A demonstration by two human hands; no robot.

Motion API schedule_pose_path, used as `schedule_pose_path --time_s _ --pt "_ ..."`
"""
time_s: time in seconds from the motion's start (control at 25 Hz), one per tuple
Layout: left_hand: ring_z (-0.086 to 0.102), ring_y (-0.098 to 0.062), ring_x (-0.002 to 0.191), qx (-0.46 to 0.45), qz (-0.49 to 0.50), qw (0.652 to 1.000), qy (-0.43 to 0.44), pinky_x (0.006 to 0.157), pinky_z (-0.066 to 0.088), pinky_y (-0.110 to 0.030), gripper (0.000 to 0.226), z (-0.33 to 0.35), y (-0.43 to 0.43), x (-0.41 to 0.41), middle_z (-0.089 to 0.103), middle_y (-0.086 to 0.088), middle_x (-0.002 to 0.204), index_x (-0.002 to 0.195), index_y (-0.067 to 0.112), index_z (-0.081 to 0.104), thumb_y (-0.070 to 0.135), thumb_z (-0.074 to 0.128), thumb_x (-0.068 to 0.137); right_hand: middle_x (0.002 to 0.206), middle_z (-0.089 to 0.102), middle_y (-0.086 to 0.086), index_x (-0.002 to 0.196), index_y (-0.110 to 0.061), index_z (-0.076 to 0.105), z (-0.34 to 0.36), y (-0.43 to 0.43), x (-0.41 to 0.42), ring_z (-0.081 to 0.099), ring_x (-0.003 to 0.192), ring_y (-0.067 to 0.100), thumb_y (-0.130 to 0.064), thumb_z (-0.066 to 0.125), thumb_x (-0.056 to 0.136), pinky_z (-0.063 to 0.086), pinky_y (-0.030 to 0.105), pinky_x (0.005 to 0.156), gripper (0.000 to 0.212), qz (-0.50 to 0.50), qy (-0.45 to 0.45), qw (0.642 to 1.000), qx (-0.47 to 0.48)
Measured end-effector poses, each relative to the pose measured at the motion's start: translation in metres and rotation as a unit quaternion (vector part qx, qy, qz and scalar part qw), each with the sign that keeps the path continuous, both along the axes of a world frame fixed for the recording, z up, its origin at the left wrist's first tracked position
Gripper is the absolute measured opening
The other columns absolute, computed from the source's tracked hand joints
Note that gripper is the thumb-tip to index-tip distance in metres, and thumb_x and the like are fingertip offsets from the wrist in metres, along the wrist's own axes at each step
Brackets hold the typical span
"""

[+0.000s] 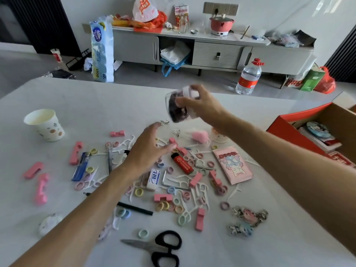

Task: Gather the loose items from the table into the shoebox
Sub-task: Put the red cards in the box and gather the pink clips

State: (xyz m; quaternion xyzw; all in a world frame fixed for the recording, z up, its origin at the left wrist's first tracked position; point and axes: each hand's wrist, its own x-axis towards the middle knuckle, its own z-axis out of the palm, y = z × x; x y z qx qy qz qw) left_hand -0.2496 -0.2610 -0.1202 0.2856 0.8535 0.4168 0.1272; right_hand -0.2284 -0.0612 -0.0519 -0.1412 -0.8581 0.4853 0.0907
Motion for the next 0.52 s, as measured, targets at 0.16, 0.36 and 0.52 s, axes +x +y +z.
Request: schedule_pose_path --time_s 0.16,0.36,0.52 --pt "0.064 -0.006 0.111 0.177 0.0 0.977 -0.119 0.086 0.055 -0.028 0.099 0.033 -0.029 0.054 0.059 0.02 0.128 0.136 0.048 0.038 0.07 0.083 0.051 0.115 0.067 0.02 0.115 -0.01 0.067 -0.021 -0.058 0.092 0.067 0.095 0.03 -0.05 0.058 0.089 0.052 0.049 0.095 0.049 0.06 -0.085 0.93 -0.352" --pt "0.061 -0.003 0.113 0.053 -0.016 0.99 -0.126 0.104 0.045 -0.035 0.085 0.022 -0.063 0.098 0.064 0.019 0.122 0.137 0.047 0.04 0.058 0.083 0.065 0.119 0.068 0.012 0.126 -0.018 0.061 -0.04 -0.087 0.149 0.063 0.111 0.033 -0.049 0.066 0.082 0.047 0.048 0.098 0.054 0.082 -0.093 0.915 -0.385" --pt "0.064 -0.001 0.107 -0.094 -0.079 0.986 -0.11 0.091 0.048 -0.022 0.061 0.02 -0.104 0.112 0.069 0.016 0.114 0.134 0.041 0.054 0.042 0.079 0.079 0.112 0.067 -0.007 0.135 -0.047 0.046 -0.043 -0.102 0.191 0.068 0.092 0.007 -0.053 0.071 0.071 0.048 0.024 0.074 0.068 0.012 -0.093 0.967 -0.235"
